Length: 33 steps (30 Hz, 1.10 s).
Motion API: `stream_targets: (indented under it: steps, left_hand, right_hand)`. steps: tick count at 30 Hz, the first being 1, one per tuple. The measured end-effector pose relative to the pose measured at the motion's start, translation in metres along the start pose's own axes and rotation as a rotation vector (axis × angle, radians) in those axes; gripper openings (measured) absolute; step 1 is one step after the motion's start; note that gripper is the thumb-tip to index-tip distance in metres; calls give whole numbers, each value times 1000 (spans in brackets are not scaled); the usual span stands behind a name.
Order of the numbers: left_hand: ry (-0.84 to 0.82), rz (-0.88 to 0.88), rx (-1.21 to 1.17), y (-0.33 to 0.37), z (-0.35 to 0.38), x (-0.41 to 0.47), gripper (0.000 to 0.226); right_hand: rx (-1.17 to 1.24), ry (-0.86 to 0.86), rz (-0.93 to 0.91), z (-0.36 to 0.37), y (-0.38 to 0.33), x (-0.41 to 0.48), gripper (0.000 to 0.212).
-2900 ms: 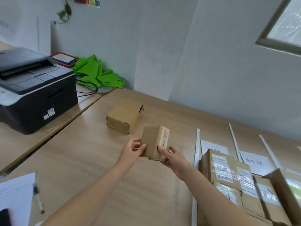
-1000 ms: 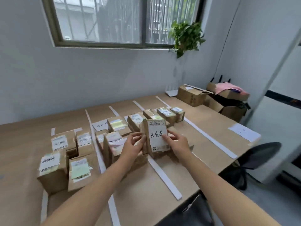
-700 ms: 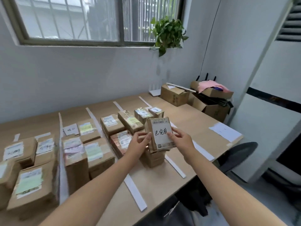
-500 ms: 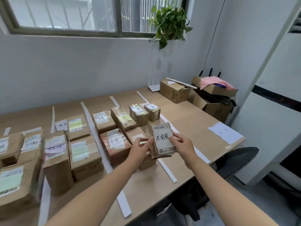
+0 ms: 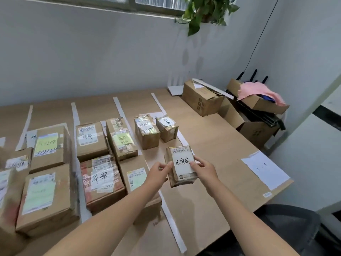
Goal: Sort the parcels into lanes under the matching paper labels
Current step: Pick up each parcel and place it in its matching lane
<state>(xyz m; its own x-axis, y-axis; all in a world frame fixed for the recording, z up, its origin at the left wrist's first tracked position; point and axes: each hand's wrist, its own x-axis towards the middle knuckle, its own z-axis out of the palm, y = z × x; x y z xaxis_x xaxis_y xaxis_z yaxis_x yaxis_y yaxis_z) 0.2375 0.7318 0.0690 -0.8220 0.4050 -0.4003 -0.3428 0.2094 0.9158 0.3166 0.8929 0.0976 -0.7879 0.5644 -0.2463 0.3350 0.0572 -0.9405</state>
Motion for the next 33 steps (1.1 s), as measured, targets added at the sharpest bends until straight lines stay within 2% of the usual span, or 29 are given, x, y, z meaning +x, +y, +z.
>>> stream_targets:
  steps: [4,9,13,21,30,33]
  left_hand:
    - [27,-97,19,-5,13,40,29]
    - [44,-200,250,-44,28,87,16]
    - [154,-292,326,-67,33,127,21]
    - [422,-322,377,-40,20,180,18]
    - [517,-358,549,-22,2,203,31]
    - [518,-348,535,-18,-5,206,30]
  right_hand:
    - [-71,-67,63,-3,20,53,33]
    - [-147,-177,187,6,69,108,35]
    - [-179,-247,200,23,90,149,36]
    - [-213,-355,198,66,74,235,43]
    - [-296,-384,190,104,60,263,34]
    - [-275,-394,207,112,54,264,35]
